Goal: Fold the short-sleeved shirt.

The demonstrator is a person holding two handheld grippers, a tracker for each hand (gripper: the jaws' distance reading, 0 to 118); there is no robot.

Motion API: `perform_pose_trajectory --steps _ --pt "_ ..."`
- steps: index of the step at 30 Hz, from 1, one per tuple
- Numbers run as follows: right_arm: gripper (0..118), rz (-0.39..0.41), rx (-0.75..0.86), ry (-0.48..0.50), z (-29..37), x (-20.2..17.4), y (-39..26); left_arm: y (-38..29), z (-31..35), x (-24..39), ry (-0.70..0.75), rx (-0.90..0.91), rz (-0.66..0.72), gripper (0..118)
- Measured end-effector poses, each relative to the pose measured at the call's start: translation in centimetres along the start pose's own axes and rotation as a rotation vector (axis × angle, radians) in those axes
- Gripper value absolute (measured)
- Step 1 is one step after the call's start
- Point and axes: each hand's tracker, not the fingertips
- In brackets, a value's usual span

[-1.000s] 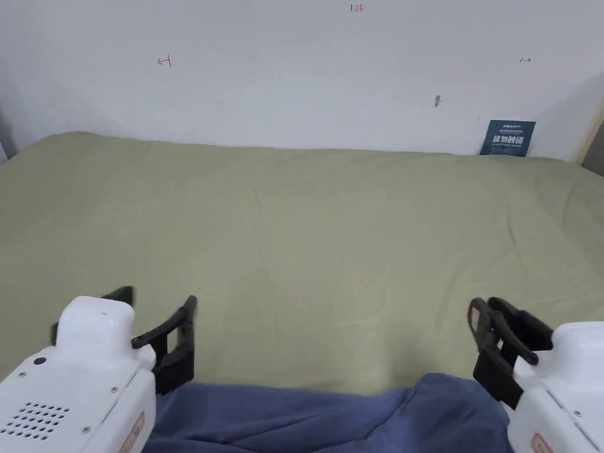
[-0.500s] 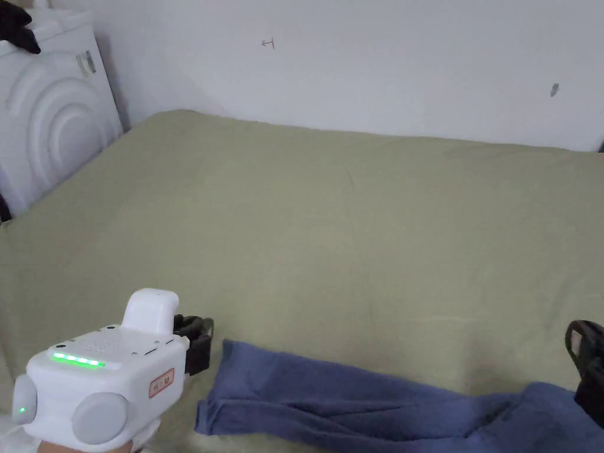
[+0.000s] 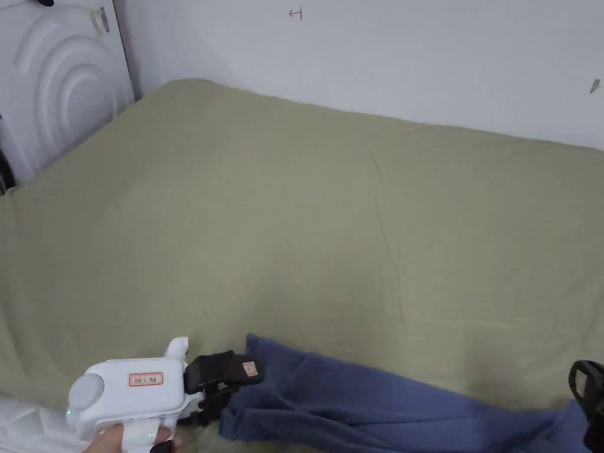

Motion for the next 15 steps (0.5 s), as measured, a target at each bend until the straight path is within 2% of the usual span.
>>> perform_pose_trajectory --steps 2,4,5,6,7,8,9,10,11,12,14,15 --pt "8 -0.005 -0.004 0.003 -0.3 -0.1 0.1 0.4 -1.2 -0.6 -0.100 0.017 0.084 118" --pt "9 -0.013 -0.011 0.005 -0.6 -0.2 0.2 -0.1 -2.9 0.4 -0.125 -0.009 0.099 118" --pt "8 -0.015 -0.013 0.006 -0.7 -0.3 0.2 -0.1 -3.4 0.5 -0.127 -0.014 0.089 111" --pt "8 -0.015 -0.014 0.007 -0.8 -0.4 0.2 -0.1 -4.0 0.6 -0.117 -0.023 0.090 86" --pt "9 -0.014 -0.014 0.009 -0.8 -0.5 0.3 -0.1 -4.7 0.7 -0.016 -0.034 0.112 20" --pt "9 -0.013 -0.013 0.011 -0.7 -0.5 0.3 -0.4 -6.0 0.4 0.164 -0.051 0.100 3" --pt "9 -0.012 -0.011 0.014 -0.7 -0.5 0.3 -0.7 -6.6 0.3 0.183 -0.047 0.077 3" --pt "9 -0.012 -0.010 0.016 -0.6 -0.5 0.4 -0.2 -5.7 0.2 0.042 -0.021 0.134 3" --pt "8 -0.011 -0.010 0.016 -0.6 -0.5 0.5 0.0 -4.5 -0.1 0.091 0.013 0.119 3" --pt "9 -0.009 -0.007 0.017 -0.4 -0.4 0.6 0.1 -4.3 1.3 0.205 0.022 0.054 3" --pt "9 -0.006 -0.003 0.018 -0.4 -0.2 0.7 0.7 -3.2 2.4 0.293 0.047 -0.022 3" --pt "9 -0.008 -0.002 0.020 -0.4 0.0 0.8 0.1 -2.6 4.2 0.328 0.085 -0.010 3"
